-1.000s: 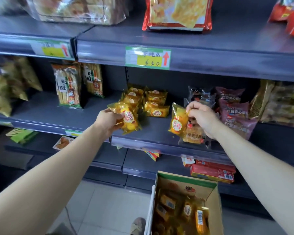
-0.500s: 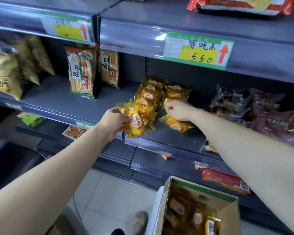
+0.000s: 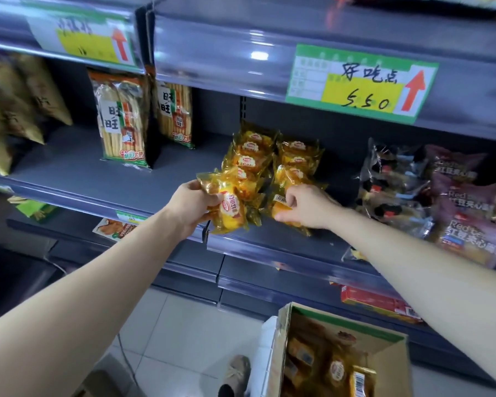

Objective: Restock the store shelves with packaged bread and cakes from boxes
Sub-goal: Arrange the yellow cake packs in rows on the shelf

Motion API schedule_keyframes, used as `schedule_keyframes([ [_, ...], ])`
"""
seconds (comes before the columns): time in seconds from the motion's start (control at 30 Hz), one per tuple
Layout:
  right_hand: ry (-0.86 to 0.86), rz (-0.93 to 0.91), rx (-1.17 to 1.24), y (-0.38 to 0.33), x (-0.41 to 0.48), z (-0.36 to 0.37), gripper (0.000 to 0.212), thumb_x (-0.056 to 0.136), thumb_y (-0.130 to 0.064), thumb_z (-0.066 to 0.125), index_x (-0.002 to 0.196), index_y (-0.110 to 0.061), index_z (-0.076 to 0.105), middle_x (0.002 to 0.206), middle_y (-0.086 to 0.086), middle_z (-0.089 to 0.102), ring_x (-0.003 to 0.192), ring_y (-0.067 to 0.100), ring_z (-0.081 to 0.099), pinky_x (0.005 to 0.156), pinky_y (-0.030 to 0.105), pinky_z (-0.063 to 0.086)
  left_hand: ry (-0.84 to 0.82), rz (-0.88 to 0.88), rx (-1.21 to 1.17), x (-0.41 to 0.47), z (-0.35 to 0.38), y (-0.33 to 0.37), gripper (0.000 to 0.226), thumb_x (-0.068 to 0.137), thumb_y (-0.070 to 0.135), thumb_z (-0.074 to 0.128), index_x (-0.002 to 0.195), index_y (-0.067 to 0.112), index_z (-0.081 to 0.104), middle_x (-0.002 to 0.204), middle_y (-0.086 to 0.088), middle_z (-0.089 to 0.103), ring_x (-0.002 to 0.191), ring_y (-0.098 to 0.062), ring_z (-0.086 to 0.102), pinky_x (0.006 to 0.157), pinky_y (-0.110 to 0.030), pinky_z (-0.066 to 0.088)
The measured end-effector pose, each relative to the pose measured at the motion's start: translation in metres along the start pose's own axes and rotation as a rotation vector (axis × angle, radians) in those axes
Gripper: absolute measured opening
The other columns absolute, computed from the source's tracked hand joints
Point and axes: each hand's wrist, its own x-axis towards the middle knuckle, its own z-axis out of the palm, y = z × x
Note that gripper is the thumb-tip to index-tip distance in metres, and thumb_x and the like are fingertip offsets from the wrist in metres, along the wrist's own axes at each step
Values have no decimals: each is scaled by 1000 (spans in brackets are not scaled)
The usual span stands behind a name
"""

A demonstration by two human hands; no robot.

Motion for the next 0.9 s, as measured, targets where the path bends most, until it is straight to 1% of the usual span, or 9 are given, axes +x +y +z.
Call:
schedule_keyframes([
  [0.1,-101,-10,-227,3,-9,16,78,75,-47,72,136,-15,35,144,4,30,132,28,31,102,45,37,-10,-8,5,1,6,0,33,87,-6,58,119,2,54,101,-10,66,85,-22,66,72,-33,55],
  [0.17,-70,19,-270,2,-6,19,88,76,-41,74,143,-13,25,149,6,24,136,30,25,107,47,33,-16,-14,8,0,10,0,35,87,-6,58,121,1,53,101,-9,66,84,-21,66,69,-32,55],
  [0.23,-22,50,-300,2,-4,24,83,79,-27,73,143,-13,22,148,7,25,135,31,27,106,46,33,-16,-19,15,0,13,0,39,87,-5,59,125,0,51,105,-11,67,84,-21,67,67,-31,55],
  [0.3,47,69,-249,6,-2,25,70,84,-14,67,140,-13,25,142,10,36,127,31,40,97,42,40,-14,-21,24,-1,16,-1,42,87,-4,59,128,1,50,111,-12,66,85,-20,67,65,-30,56],
  [0.4,69,100,50,11,2,12,58,86,-23,65,134,-15,33,126,7,50,110,29,53,81,33,44,-25,-8,31,-3,17,1,41,88,-4,58,127,3,50,104,-9,66,82,-18,66,61,-27,56],
  [0.47,58,105,160,14,9,3,53,86,-23,66,133,-16,43,131,8,48,115,28,51,88,33,45,-29,-4,25,-4,15,1,39,88,-5,57,126,2,51,99,-7,66,82,-18,66,62,-28,55],
  [0.57,107,92,177,20,18,2,48,89,-11,59,135,-17,48,140,9,42,125,29,45,98,34,41,-16,-6,37,-2,11,-1,38,88,-7,56,125,1,51,106,-12,66,86,-21,65,67,-31,53],
  [0.7,231,99,152,25,22,12,38,93,-12,55,127,-26,51,137,5,45,120,27,47,96,35,46,-7,-7,89,2,2,-5,40,87,-8,57,126,1,52,114,-15,65,97,-28,64,80,-38,53],
  [0.9,313,77,97,22,16,15,39,93,-18,56,131,-24,52,135,2,40,126,24,33,104,35,37,-13,-3,134,5,-6,-5,39,86,-11,56,123,1,55,104,-11,65,81,-20,65,67,-30,53],
])
